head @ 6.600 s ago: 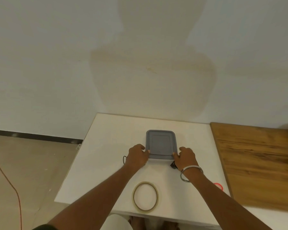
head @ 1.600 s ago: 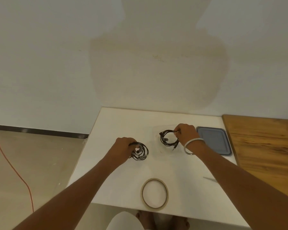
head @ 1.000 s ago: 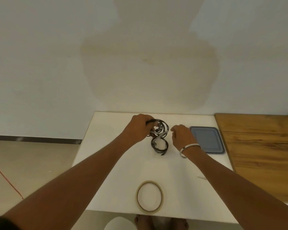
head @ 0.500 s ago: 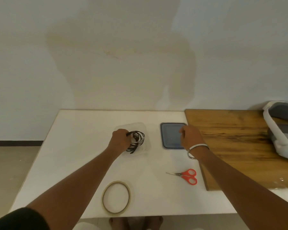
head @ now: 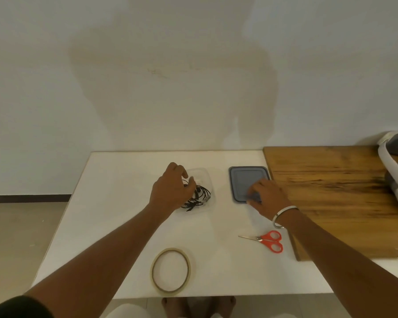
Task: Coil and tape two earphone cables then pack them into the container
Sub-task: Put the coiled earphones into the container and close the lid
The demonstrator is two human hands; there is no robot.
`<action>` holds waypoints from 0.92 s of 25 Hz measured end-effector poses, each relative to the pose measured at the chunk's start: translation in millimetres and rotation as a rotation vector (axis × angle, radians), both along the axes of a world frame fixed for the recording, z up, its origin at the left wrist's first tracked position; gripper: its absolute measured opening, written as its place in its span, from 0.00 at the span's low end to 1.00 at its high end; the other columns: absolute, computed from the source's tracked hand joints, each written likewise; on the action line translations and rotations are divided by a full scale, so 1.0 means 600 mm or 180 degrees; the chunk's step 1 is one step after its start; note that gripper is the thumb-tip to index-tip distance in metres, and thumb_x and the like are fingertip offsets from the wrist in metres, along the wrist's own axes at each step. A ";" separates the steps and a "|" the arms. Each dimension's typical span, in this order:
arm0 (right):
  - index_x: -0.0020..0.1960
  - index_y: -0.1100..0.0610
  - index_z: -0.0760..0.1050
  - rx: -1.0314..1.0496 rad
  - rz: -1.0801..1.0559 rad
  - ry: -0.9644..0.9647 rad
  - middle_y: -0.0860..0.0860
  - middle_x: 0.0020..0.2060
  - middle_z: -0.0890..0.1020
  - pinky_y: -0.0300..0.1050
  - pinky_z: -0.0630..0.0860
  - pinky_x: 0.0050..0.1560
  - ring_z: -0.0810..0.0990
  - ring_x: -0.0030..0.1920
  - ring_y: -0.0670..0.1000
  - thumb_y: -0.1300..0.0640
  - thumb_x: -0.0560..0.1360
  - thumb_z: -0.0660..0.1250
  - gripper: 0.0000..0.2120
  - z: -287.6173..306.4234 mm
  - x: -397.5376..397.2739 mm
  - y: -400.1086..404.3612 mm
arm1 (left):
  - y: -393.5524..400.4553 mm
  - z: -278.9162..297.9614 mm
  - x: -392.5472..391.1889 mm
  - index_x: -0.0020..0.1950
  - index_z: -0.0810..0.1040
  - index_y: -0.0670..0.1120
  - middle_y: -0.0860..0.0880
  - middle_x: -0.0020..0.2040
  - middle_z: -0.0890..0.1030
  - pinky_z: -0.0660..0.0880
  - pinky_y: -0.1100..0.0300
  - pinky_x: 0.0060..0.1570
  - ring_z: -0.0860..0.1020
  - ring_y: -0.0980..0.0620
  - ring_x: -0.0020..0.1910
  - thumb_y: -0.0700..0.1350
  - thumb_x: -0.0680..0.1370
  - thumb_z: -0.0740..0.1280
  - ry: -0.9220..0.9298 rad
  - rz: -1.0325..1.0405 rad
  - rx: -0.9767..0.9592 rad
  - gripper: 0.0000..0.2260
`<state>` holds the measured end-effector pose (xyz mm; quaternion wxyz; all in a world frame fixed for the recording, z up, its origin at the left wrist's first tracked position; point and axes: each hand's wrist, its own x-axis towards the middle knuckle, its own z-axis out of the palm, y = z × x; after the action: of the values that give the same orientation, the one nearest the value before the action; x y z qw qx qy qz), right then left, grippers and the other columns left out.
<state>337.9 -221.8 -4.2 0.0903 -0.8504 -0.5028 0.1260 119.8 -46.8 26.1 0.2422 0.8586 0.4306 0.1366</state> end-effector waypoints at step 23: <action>0.43 0.56 0.75 0.1841 -0.0717 0.1517 0.51 0.37 0.80 0.30 0.75 0.37 0.79 0.37 0.48 0.61 0.74 0.67 0.01 0.098 -0.088 0.059 | 0.018 0.029 -0.039 0.56 0.76 0.42 0.43 0.47 0.82 0.81 0.56 0.39 0.80 0.48 0.36 0.43 0.81 0.63 -0.1530 0.0719 -0.2278 0.07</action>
<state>285.2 -186.5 54.4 0.4537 -0.7866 -0.3860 0.1624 96.2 -35.8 43.6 0.6010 0.6121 0.4733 0.2002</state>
